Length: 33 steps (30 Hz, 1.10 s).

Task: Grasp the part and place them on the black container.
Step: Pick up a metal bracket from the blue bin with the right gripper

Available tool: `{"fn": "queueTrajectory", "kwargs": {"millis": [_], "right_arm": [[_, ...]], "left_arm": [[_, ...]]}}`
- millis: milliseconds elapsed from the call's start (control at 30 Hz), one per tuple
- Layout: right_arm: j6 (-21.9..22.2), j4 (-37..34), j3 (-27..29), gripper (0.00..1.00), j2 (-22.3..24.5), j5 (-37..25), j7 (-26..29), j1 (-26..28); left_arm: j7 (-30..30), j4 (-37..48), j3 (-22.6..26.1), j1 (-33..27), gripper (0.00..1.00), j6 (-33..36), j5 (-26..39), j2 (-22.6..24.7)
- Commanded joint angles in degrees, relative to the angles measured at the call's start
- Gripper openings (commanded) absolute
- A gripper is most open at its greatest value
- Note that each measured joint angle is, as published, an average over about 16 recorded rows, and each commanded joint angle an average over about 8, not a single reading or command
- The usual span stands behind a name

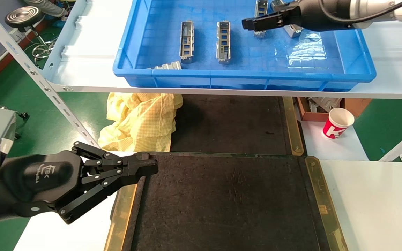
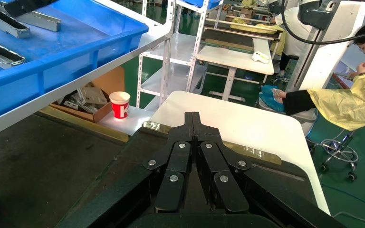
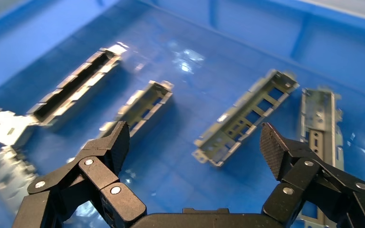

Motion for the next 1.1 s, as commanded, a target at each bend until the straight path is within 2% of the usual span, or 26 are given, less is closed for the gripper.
{"fn": "queueTrajectory", "kwargs": {"millis": [33, 133, 167, 367, 400, 433, 600, 633, 733, 900, 1000, 1100], "right_arm": [[1.52, -2.81, -0.49, 1.00, -1.52, -0.86, -0.47, 0.84], [3.64, -5.42, -0.45, 1.00, -3.03, -0.92, -0.41, 1.43], [4.25, -6.15, -0.38, 1.00, -3.48, -0.85, -0.33, 1.55], [6.53, -8.81, -0.18, 1.00, -5.49, -0.54, 0.42, 1.69], [6.81, -9.05, -0.21, 1.00, -5.70, -0.57, 0.65, 1.67], [7.09, -9.24, -0.27, 1.00, -5.87, -0.64, 0.89, 1.65], [8.42, -9.65, -0.66, 1.00, -6.30, -1.07, 2.62, 1.52], [8.62, -9.64, -0.77, 0.97, -6.34, -1.19, 3.02, 1.48], [9.03, -9.48, -1.08, 0.72, -6.44, -1.52, 4.26, 1.35], [9.66, -8.91, -1.60, 0.13, -6.56, -2.01, 6.33, 0.90], [10.16, -8.37, -1.86, 0.01, -6.61, -2.18, 7.45, 0.52], [10.68, -7.72, -2.09, 0.00, -6.62, -2.25, 8.34, 0.11]], "left_arm": [[0.00, 0.00, 0.00, 0.00, 0.00, 0.00, 0.00, 0.00], [0.00, 0.00, 0.00, 0.00, 0.01, 0.00, 0.00, 0.00], [0.00, 0.00, 0.00, 0.00, 0.07, 0.00, 0.00, 0.00], [0.00, 0.00, 0.00, 0.00, 0.80, 0.00, 0.00, 0.00], [0.00, 0.00, 0.00, 0.00, 0.91, 0.00, 0.00, 0.00], [0.00, 0.00, 0.00, 0.00, 0.98, 0.00, 0.00, 0.00], [0.00, 0.00, 0.00, 0.00, 1.00, 0.00, 0.00, 0.00], [0.00, 0.00, 0.00, 0.00, 1.00, 0.00, 0.00, 0.00], [0.00, 0.00, 0.00, 0.00, 1.00, 0.00, 0.00, 0.00], [0.00, 0.00, 0.00, 0.00, 1.00, 0.00, 0.00, 0.00], [0.00, 0.00, 0.00, 0.00, 1.00, 0.00, 0.00, 0.00], [0.00, 0.00, 0.00, 0.00, 1.00, 0.00, 0.00, 0.00]]}}
